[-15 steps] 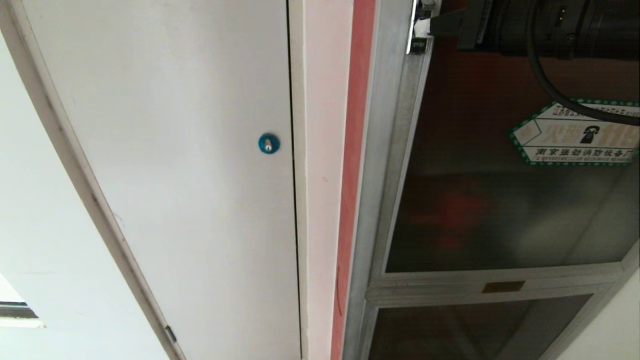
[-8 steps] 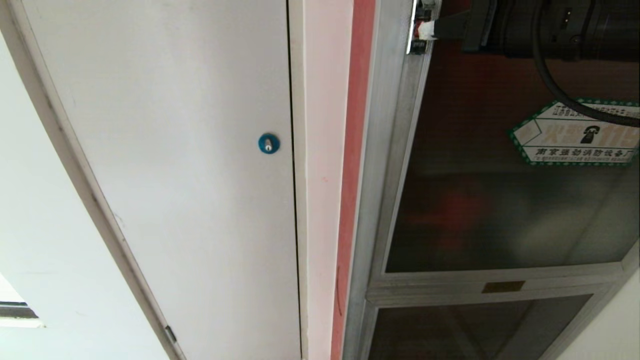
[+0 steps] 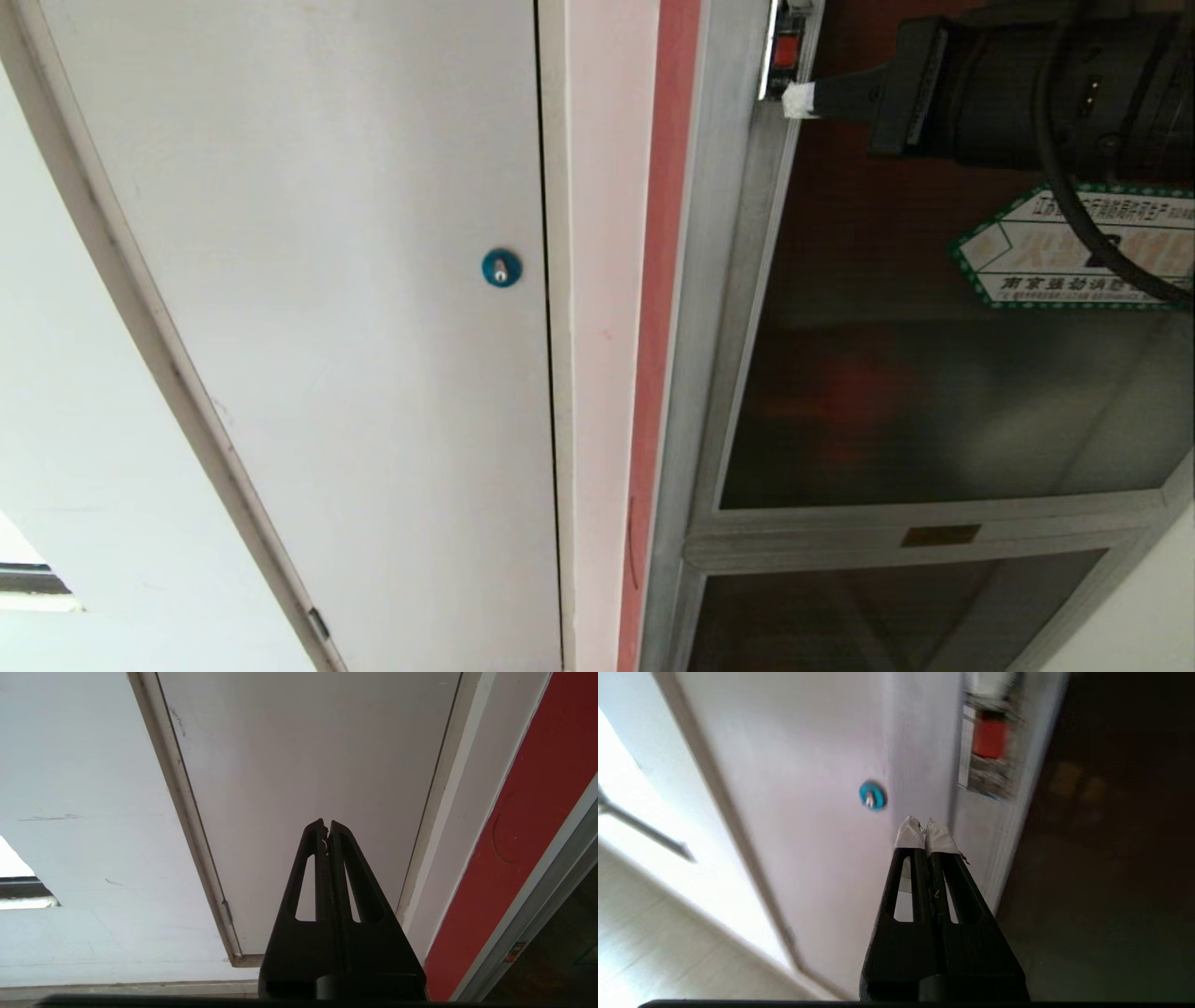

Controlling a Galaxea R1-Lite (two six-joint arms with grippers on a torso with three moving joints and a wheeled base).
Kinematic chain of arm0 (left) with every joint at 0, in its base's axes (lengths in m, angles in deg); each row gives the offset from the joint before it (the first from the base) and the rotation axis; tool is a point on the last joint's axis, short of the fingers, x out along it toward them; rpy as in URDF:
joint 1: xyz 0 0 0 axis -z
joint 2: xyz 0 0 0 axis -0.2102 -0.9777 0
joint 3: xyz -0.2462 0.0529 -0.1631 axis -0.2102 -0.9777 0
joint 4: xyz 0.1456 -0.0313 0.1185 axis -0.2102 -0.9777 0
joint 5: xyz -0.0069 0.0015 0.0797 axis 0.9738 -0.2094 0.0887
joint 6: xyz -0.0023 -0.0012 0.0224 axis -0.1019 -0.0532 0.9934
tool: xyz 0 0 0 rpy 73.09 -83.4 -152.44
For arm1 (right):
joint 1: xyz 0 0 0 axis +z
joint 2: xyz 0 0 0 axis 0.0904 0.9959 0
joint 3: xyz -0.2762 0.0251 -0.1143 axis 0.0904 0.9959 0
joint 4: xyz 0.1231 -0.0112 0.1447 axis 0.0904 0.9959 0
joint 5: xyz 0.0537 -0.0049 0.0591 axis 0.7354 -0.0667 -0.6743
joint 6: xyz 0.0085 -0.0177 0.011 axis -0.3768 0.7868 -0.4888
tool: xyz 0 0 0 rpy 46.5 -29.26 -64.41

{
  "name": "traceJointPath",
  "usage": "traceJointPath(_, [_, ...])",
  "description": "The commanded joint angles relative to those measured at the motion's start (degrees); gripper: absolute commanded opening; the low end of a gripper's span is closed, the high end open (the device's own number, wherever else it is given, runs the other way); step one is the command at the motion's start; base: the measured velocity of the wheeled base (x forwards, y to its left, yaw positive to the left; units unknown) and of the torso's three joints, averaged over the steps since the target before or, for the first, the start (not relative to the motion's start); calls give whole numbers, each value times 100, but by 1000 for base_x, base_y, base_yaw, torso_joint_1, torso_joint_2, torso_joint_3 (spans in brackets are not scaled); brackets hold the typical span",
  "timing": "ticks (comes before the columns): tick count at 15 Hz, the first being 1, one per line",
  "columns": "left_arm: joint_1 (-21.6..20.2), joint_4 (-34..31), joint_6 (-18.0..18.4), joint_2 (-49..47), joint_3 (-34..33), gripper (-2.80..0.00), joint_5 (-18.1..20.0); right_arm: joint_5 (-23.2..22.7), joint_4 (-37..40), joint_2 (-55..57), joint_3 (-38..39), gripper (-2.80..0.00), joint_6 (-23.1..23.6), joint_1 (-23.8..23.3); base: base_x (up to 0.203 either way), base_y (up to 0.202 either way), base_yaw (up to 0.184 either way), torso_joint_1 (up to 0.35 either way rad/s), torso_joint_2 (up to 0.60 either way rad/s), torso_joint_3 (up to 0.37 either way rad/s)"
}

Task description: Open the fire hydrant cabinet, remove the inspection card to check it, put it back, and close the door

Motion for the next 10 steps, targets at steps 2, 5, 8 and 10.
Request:
traceJointPath(2, [-2,0,2,-7,-43,-280,0,1364,-1720,-115,950,-280,544,573,0,0,0,0,0,0])
traceJointPath(5, [-2,0,2,-7,-35,-280,0,2117,-2963,-84,1507,-280,1005,767,0,0,0,0,0,0])
traceJointPath(8, [-2,9,2,-7,-44,-280,0,2640,-3796,-7,1715,-280,1349,783,0,0,0,0,0,0])
traceJointPath(10, [-2,0,2,-7,-44,-280,0,2670,-4144,-15,1876,-280,1421,780,0,0,0,0,0,0])
